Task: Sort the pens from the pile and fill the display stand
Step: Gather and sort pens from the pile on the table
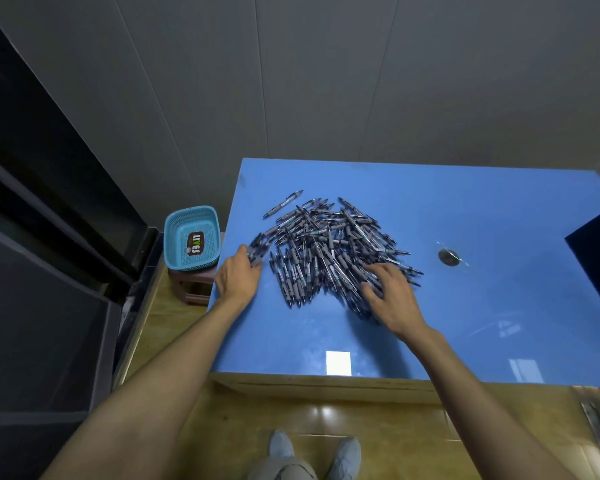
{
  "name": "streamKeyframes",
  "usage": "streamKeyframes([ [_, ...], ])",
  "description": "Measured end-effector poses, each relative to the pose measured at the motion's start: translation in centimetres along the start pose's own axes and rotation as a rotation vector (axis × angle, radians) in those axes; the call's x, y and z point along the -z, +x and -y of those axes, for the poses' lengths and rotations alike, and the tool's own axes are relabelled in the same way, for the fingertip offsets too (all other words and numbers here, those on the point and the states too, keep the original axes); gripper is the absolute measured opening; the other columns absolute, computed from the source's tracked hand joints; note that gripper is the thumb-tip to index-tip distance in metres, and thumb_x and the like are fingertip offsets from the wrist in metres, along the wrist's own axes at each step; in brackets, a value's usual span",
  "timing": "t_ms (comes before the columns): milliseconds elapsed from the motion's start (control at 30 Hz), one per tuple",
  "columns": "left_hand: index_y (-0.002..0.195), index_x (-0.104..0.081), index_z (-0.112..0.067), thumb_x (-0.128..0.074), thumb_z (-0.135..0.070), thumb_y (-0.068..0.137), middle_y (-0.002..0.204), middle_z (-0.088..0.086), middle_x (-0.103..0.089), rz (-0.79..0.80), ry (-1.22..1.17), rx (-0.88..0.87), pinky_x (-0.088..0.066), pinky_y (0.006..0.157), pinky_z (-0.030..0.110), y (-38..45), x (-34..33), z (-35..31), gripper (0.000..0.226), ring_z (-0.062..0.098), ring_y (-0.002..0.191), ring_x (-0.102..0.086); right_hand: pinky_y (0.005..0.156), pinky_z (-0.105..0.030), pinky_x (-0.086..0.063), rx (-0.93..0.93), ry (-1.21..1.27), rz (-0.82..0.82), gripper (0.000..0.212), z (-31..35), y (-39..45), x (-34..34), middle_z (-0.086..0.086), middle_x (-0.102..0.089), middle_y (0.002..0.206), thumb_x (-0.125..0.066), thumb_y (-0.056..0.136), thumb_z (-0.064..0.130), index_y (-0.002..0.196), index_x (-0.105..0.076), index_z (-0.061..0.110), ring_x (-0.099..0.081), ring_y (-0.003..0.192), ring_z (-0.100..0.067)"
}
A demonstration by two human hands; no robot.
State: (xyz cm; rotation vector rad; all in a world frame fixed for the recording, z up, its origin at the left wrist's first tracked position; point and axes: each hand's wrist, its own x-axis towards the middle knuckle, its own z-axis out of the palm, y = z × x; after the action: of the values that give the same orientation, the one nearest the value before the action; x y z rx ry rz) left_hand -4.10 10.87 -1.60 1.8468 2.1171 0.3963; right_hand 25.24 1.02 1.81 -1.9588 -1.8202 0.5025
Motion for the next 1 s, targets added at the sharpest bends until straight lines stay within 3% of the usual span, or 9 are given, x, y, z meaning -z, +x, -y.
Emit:
streamKeyframes([
  [100,0.114,-0.06,-0.012,-0.065,-0.038,0.096,0.102,0.017,-0.064,-0.013,-0.007,0.005,-0.049,0.07,0.041,2.0,-0.2,-0.4,0.032,0.039,0.09,-0.065,0.103,-0.035,-0.037,0.004,-0.005,-0.007,0.039,0.4,0.4,-0.3,-0.009,-0.057,0.133,-0.059,0.097,0.024,0.133,-0.06,0.009,-0.05,0.124,-0.026],
  [267,0.129,-0.06,-0.016,-0.066,-0.041,0.096,0.12,0.014,-0.056,0.104,0.097,-0.072,-0.051,0.08,0.043,4.3,-0.6,-0.2,0.042,0.035,0.102,-0.063,0.1,-0.036,-0.041,0.015,0.001,-0.009,0.038,0.8,0.4,-0.8,-0.008,-0.058,0.129,-0.06,0.096,0.023,0.131,-0.061,0.008,-0.053,0.12,-0.026],
  [467,0.101,-0.059,-0.01,-0.061,-0.043,0.098,0.103,0.014,-0.063,0.199,0.128,-0.144,-0.051,0.074,0.042,4.4,0.5,0.6,0.033,0.036,0.095,-0.062,0.101,-0.038,-0.042,-0.005,-0.015,0.004,0.04,0.9,0.3,-1.4,-0.007,-0.058,0.131,-0.059,0.096,0.024,0.133,-0.06,0.009,-0.054,0.122,-0.025],
  [600,0.101,-0.052,-0.008,-0.058,-0.026,0.094,0.105,0.018,-0.063,0.301,0.183,-0.202,-0.043,0.069,0.039,2.8,1.2,1.9,0.02,0.037,0.093,-0.06,0.101,-0.037,-0.041,-0.008,-0.02,0.018,0.041,0.9,0.1,-1.7,-0.008,-0.057,0.132,-0.059,0.096,0.025,0.134,-0.059,0.008,-0.052,0.122,-0.026],
  [800,0.102,-0.05,-0.01,-0.057,-0.039,0.093,0.107,0.018,-0.065,0.322,0.146,-0.121,-0.045,0.069,0.041,-0.3,1.5,3.6,0.031,0.039,0.096,-0.061,0.101,-0.037,-0.04,0.034,-0.003,0.017,0.04,2.0,0.4,-2.5,-0.008,-0.058,0.129,-0.06,0.096,0.025,0.132,-0.06,0.007,-0.053,0.119,-0.026],
  [900,0.11,-0.053,-0.009,-0.052,-0.032,0.098,0.11,0.017,-0.066,0.226,-0.014,-0.021,-0.05,0.081,0.044,-1.3,1.5,3.4,0.026,0.04,0.103,-0.061,0.101,-0.036,-0.04,0.067,0.006,-0.006,0.039,2.9,0.8,-3.0,-0.009,-0.058,0.129,-0.059,0.096,0.024,0.131,-0.06,0.006,-0.054,0.118,-0.025],
  [1000,0.113,-0.058,-0.011,-0.06,-0.017,0.098,0.104,0.007,-0.067,0.089,-0.442,0.037,-0.045,0.076,0.034,-2.3,2.0,2.4,0.016,0.03,0.098,-0.063,0.104,-0.038,-0.04,0.07,0.02,-0.018,0.04,3.6,1.4,-3.5,-0.009,-0.057,0.132,-0.057,0.098,0.026,0.133,-0.059,0.007,-0.052,0.122,-0.025],
])
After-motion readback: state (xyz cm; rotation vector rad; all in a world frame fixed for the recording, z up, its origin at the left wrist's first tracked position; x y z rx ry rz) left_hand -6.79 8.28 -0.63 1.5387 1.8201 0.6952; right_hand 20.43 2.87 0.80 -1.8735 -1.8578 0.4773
